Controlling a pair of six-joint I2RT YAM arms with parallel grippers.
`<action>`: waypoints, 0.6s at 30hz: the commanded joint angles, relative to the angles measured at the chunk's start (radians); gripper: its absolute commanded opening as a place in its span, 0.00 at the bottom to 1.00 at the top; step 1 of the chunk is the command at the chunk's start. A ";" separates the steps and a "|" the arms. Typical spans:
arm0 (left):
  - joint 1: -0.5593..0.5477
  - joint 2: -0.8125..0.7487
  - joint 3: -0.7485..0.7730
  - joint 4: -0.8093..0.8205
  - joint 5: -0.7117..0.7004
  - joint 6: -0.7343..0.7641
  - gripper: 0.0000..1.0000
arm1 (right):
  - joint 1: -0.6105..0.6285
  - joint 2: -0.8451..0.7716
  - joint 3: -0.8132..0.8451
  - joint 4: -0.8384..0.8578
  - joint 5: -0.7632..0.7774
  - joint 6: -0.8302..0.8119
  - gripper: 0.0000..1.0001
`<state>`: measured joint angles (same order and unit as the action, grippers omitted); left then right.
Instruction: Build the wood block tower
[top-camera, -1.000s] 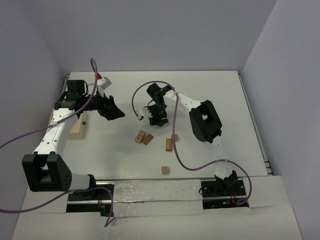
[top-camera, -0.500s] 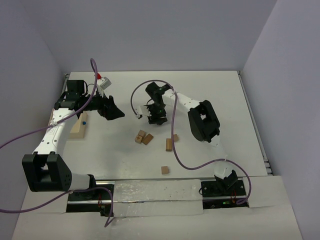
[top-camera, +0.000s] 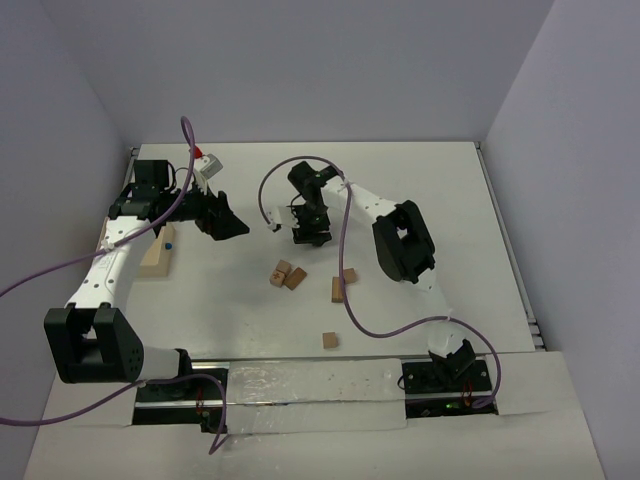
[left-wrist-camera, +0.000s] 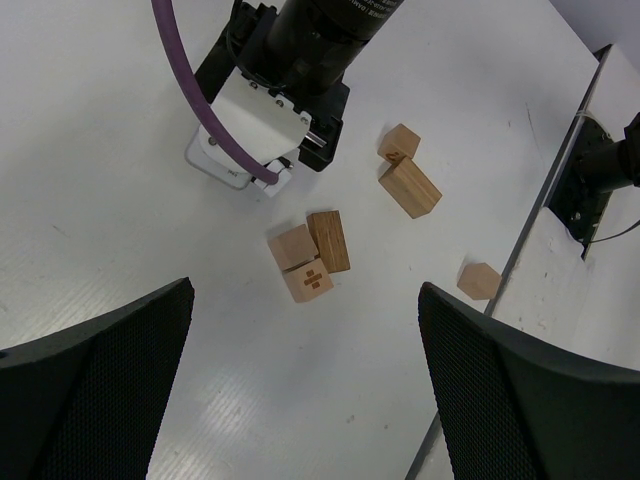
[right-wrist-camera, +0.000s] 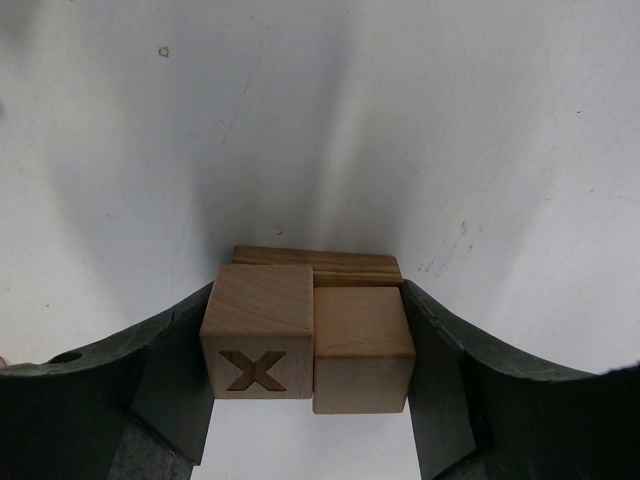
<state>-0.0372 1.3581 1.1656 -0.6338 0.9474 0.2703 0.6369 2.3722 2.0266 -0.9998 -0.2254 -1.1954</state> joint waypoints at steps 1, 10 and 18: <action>0.008 0.004 0.037 0.008 0.029 0.014 0.99 | -0.004 0.048 -0.005 -0.020 0.039 0.014 0.67; 0.008 0.000 0.037 0.007 0.030 0.015 0.99 | -0.002 0.050 0.013 -0.060 0.047 0.010 0.73; 0.008 -0.004 0.032 0.005 0.031 0.018 0.99 | -0.002 0.053 0.024 -0.094 0.046 0.008 0.82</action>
<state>-0.0372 1.3582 1.1656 -0.6338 0.9474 0.2706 0.6369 2.3779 2.0384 -1.0285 -0.1987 -1.1866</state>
